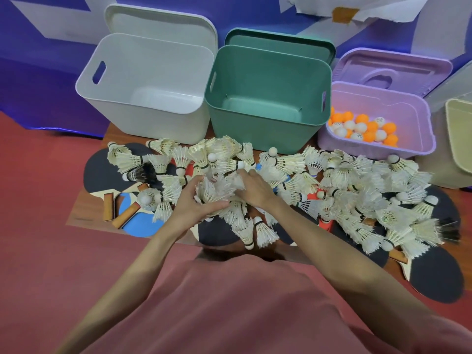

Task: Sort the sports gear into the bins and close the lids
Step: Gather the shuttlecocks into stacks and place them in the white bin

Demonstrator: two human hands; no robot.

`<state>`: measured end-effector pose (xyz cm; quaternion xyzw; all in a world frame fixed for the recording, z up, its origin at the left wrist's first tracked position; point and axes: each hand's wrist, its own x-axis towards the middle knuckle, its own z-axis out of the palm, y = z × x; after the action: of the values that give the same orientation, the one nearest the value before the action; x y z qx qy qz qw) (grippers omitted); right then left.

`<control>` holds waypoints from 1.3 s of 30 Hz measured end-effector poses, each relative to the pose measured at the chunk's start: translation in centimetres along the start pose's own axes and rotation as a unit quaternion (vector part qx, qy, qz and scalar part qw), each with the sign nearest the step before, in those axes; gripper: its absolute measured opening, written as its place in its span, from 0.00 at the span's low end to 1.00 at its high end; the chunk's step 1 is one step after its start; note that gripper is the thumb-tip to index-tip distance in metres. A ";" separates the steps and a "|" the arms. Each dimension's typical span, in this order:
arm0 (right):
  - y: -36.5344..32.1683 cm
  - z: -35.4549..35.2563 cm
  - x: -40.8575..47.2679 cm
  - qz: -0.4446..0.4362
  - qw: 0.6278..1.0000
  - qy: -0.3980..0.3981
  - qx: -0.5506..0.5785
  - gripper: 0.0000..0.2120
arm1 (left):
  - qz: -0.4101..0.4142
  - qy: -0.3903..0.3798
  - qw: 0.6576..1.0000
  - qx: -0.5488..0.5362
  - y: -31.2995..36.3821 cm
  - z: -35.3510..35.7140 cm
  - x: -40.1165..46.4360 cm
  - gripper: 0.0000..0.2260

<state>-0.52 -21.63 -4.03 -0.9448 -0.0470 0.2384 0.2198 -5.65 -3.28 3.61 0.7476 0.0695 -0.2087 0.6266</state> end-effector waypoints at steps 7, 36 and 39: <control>0.6 -1.1 -0.9 -0.007 0.997 0.050 0.051 0.28 | 0.007 -0.006 1.000 0.010 -0.5 -0.5 -0.4 0.28; 0.9 -7.8 -7.4 -0.163 0.916 0.046 0.363 0.19 | 0.024 0.009 0.997 -0.073 0.4 5.9 3.1 0.29; 3.6 -7.8 -6.4 -0.118 0.894 0.182 0.391 0.14 | -0.001 0.020 0.996 -0.092 -0.1 6.5 3.7 0.35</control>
<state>-2.56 -29.17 3.29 -0.7967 -0.0206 0.0340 0.6030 -3.81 -10.11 1.24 0.6905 0.1017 -0.1867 0.6914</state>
